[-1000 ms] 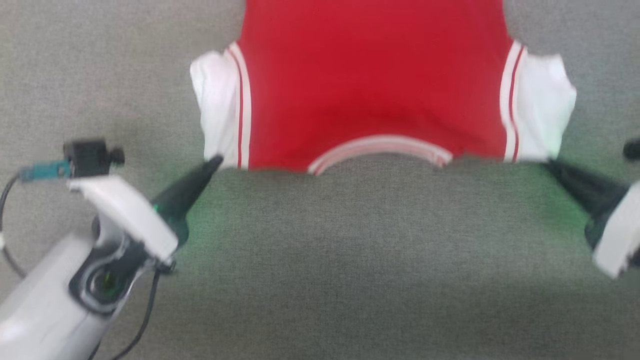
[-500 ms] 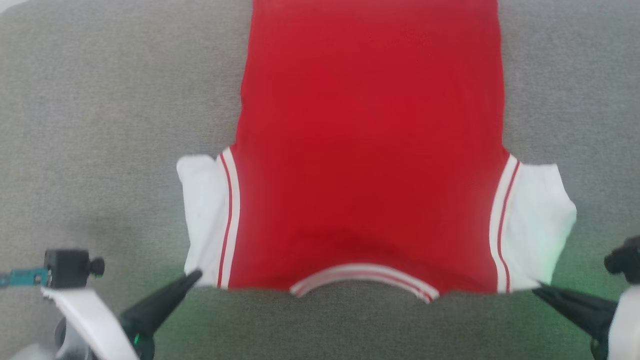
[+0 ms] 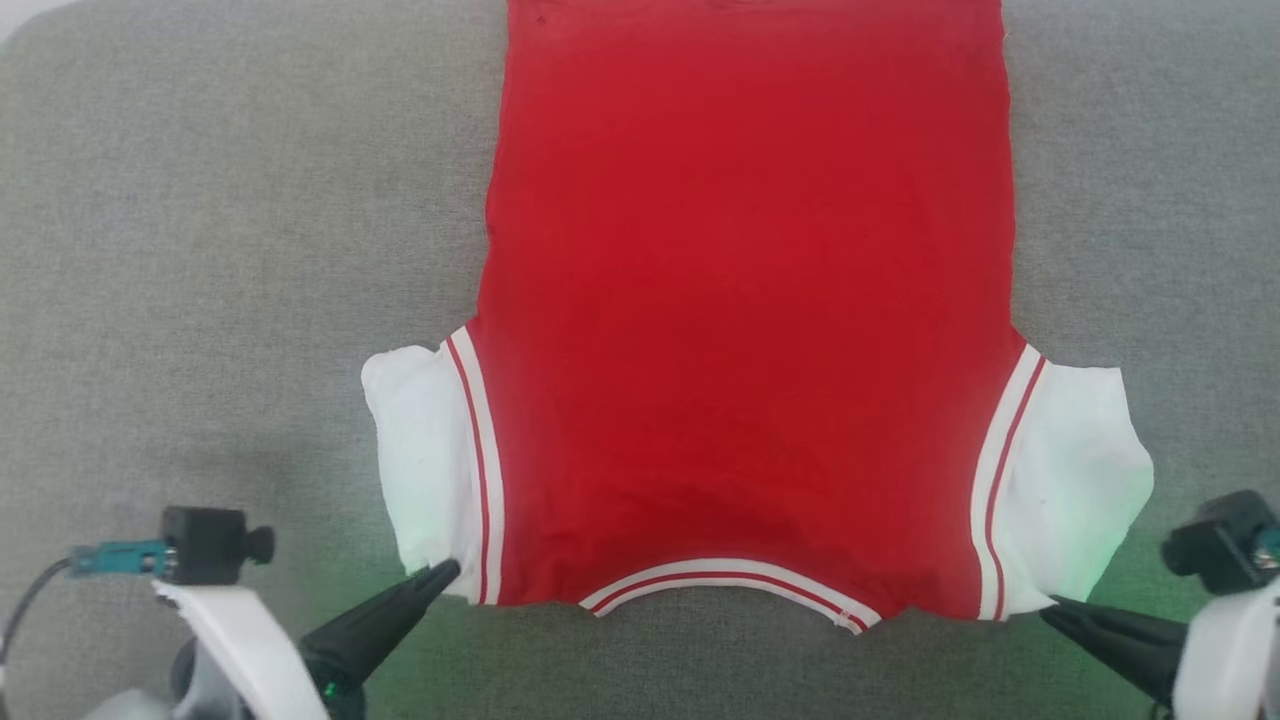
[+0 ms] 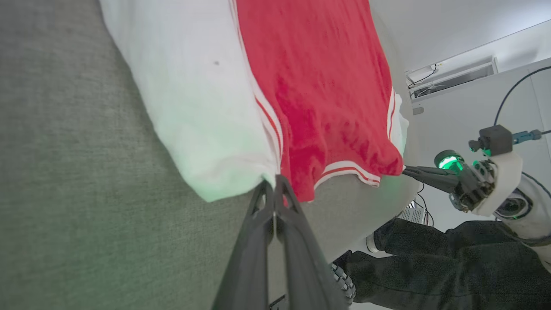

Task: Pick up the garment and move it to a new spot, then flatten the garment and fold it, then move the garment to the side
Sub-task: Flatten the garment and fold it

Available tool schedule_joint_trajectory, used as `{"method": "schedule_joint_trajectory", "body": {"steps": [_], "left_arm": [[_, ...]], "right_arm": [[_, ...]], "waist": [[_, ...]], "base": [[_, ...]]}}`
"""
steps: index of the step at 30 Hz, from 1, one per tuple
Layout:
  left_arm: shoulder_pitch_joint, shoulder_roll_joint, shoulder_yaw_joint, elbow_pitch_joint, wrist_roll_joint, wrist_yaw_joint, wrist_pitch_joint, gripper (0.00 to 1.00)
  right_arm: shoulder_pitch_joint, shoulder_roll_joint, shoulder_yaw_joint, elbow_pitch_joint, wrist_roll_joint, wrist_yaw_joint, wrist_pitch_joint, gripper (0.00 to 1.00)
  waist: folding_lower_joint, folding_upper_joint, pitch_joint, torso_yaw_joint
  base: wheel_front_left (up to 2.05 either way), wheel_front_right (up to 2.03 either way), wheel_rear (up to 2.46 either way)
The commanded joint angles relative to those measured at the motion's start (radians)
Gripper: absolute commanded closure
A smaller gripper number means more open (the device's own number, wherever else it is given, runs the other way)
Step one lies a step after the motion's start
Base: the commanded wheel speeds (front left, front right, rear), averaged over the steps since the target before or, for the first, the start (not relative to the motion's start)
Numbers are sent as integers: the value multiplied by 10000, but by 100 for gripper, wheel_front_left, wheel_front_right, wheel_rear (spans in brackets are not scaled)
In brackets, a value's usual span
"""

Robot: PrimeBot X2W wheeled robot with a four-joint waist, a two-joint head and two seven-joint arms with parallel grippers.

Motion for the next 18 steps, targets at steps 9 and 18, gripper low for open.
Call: {"method": "schedule_joint_trajectory", "body": {"steps": [9, 18], "left_arm": [[-725, -1021, -690, 2090, 1049, 126, 71, 100], [-1065, -1452, -832, 3170, 1349, -9, -161, 100]], "right_arm": [[-340, 908, 164, 955, -1431, -8, 601, 100], [-651, 1517, 203, 1173, -1701, -14, 406, 40]], "waist": [[0, 0, 173, -14], [0, 0, 258, -95]], "base": [[0, 0, 0], [0, 0, 0]]}}
